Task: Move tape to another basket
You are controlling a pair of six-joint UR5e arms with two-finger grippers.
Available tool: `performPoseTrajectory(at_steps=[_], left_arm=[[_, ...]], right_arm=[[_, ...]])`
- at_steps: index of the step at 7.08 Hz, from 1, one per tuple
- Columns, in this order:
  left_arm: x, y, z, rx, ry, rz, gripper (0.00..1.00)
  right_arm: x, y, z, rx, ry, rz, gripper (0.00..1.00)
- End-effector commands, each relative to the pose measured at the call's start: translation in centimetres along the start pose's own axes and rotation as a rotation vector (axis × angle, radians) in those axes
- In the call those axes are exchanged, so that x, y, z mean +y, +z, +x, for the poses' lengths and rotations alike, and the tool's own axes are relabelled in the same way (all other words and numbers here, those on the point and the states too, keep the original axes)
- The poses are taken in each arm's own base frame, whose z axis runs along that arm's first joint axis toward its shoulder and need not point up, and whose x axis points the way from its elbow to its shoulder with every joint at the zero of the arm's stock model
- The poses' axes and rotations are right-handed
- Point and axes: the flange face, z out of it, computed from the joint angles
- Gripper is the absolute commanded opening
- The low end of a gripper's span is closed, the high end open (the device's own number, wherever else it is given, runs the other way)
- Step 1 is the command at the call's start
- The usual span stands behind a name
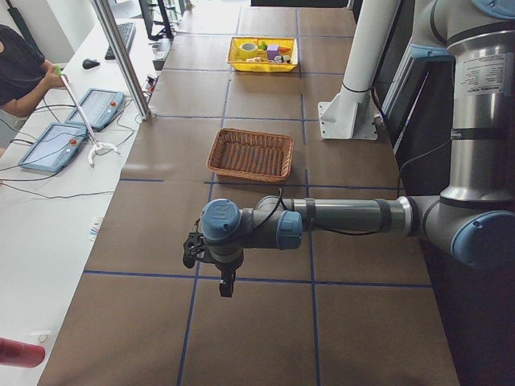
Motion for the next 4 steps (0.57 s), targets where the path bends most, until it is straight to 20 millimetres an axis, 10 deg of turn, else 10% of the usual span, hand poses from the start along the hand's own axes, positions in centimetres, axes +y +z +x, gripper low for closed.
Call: performPoseTrajectory(at_steps=[1,4], left_arm=[[0.00,0.00,-0.01,-0.001,0.001,0.000,1.00],[0.00,0.00,-0.01,-0.001,0.001,0.000,1.00]], right_arm=[[0.08,-0.10,0.08,-0.001,0.002,0.002,1.00],[0.12,0.05,0.24,-0.001,0.005,-0.001,1.00]])
